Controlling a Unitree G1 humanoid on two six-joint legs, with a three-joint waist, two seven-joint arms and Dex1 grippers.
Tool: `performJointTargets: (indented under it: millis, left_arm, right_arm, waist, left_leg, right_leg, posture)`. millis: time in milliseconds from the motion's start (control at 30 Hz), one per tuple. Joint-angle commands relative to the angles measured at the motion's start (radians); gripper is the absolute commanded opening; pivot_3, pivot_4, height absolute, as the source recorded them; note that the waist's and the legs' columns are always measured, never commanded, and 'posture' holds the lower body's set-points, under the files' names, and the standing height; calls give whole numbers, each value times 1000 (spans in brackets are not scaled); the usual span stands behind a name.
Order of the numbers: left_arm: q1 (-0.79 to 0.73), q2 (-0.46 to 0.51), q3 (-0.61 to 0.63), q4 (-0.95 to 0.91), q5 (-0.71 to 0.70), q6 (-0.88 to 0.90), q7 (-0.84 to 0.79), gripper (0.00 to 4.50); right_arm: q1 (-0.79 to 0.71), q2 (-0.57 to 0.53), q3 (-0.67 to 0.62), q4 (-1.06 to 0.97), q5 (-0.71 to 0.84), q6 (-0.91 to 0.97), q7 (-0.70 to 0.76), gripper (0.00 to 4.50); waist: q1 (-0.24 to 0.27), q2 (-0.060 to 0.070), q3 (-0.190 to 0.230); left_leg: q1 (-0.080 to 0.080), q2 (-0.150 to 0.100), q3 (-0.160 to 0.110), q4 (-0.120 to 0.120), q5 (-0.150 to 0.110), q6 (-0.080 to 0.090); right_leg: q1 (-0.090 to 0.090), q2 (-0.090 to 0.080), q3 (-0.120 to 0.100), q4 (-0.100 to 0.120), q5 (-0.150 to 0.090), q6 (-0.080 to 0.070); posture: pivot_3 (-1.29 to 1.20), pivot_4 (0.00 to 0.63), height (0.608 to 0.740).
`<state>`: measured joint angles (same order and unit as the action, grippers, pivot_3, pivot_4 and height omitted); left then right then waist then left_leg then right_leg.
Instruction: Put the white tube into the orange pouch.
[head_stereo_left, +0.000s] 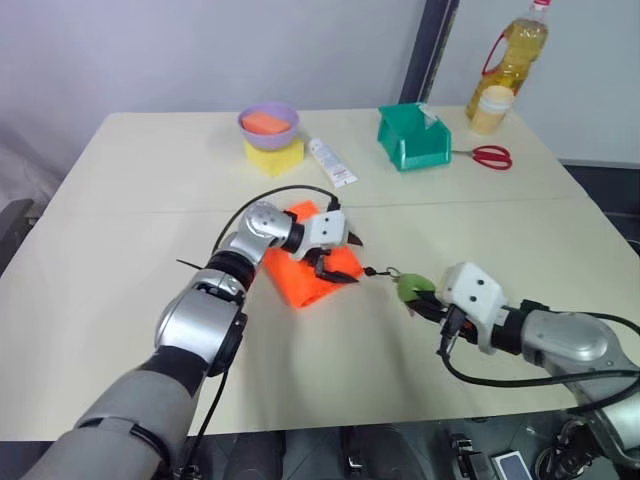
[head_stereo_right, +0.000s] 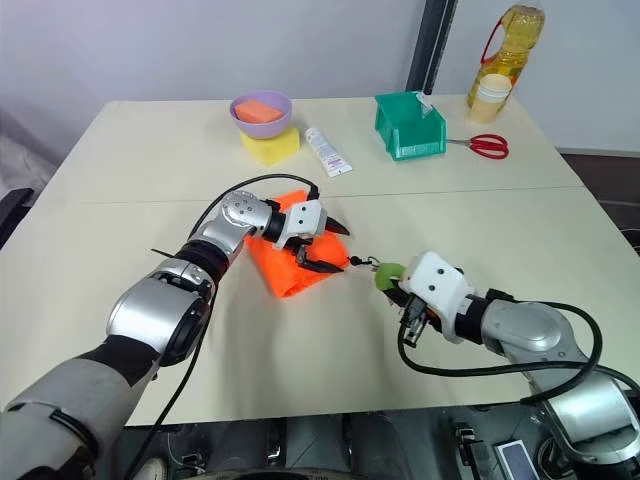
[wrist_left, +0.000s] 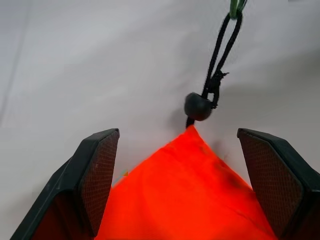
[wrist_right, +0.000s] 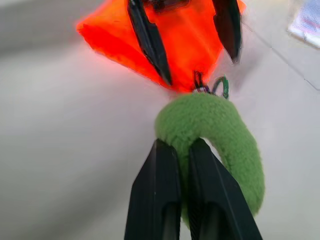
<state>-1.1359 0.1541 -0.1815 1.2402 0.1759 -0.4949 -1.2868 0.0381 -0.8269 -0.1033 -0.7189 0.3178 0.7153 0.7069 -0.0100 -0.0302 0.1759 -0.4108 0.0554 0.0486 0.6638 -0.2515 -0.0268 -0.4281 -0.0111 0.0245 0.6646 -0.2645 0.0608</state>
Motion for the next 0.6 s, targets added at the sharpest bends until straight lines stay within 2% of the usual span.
performJointTargets:
  millis: [33,167,400,600]
  left_arm:
    - [7,-3,19,-60,-40,-9,4,4034]
    - [33,-22,17,-90,-51,-7,28,4034]
    - [56,-54,-4,-108,-35,-69,132,4034]
    - [72,-75,-37,-120,-30,-104,113,4034]
  right_arm:
    - [20,-26,-68,19,-25,3,-20,0]
    - [66,-58,-93,78,-84,-18,-39,0]
    - [105,-52,-103,82,-84,-20,-37,0]
    - [119,-48,-107,81,-80,-22,-36,0]
  waist:
    - [0,0,0]
    - [1,0,0]
    - [0,0,0]
    - [0,0,0]
  left_leg:
    - [0,0,0,0,0,0]
    - [0,0,0,0,0,0]
    - [0,0,0,0,0,0]
    - [0,0,0,0,0,0]
  right_leg:
    - [0,0,0,0,0,0]
    - [0,0,0,0,0,0]
    - [0,0,0,0,0,0]
    - [0,0,0,0,0,0]
  posture:
    - [0,150,731]
    - [0,150,731]
    - [0,150,731]
    - [0,150,731]
